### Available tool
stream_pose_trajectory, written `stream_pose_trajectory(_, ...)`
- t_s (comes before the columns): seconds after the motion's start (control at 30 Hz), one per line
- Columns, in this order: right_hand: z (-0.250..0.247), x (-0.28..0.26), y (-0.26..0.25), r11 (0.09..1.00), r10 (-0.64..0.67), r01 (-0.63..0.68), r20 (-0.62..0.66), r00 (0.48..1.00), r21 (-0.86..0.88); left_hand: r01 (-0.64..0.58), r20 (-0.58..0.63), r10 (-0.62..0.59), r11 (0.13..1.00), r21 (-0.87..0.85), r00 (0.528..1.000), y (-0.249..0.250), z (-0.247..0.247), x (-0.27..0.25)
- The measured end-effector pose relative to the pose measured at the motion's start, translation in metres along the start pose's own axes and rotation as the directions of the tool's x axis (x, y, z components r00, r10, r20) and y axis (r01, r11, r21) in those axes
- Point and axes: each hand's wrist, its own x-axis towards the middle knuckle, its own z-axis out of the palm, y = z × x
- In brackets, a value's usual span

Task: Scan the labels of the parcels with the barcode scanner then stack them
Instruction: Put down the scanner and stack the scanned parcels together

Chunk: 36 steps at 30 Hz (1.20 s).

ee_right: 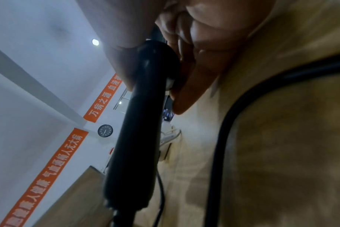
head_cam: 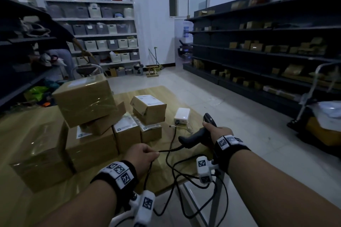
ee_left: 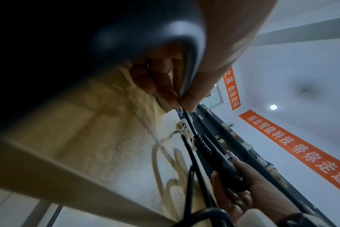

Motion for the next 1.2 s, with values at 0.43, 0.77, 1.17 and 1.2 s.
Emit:
stream_pose_trajectory(0.43,0.000,0.027,-0.001,0.907,-0.036,0.018,-0.034,0.999,-0.421,0.009,0.140,-0.009,1.000,0.004,0.990,-0.013,-0.011,0.021)
stream_pose_trajectory(0.77,-0.003,0.026,-0.006,0.833,-0.063,0.046,-0.011,0.998,-0.552,-0.066,0.132,0.067,0.998,-0.008,0.989,-0.027,-0.005,0.018)
stream_pose_trajectory(1.17,-0.019,0.012,-0.025,0.926,-0.092,0.045,-0.108,0.990,-0.374,-0.062,0.100,0.068,0.996,-0.070,0.993,-0.027,-0.002,0.013)
stream_pose_trajectory(1.2,-0.018,0.009,-0.028,0.926,-0.107,0.065,-0.095,0.990,-0.371,-0.042,0.100,0.052,0.994,-0.104,0.994,-0.027,-0.004,0.013)
